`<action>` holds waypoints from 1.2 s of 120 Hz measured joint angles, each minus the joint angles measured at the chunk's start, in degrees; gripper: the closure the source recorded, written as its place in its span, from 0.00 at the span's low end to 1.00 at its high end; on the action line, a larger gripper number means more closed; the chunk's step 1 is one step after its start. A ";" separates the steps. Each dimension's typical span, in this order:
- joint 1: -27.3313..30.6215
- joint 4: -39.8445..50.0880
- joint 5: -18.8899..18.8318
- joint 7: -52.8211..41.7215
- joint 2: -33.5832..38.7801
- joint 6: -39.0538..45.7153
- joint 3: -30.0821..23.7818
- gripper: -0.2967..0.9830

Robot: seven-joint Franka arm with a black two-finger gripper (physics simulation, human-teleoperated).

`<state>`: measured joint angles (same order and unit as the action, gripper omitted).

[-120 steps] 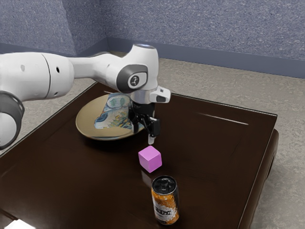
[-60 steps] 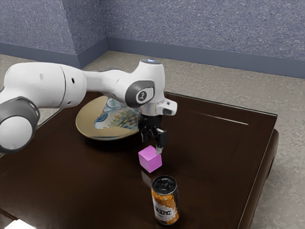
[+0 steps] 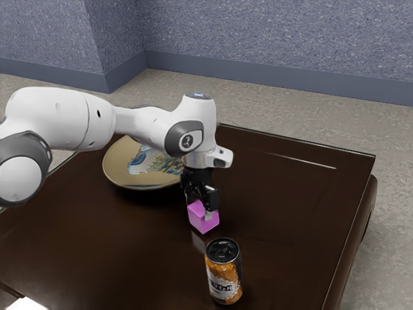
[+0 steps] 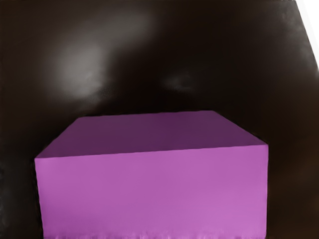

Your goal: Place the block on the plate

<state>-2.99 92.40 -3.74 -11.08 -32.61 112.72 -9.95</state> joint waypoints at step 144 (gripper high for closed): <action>0.17 -15.61 0.01 -0.13 4.28 -6.00 6.67 0.51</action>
<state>-2.82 76.79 -3.73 -11.21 -28.33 106.72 -3.28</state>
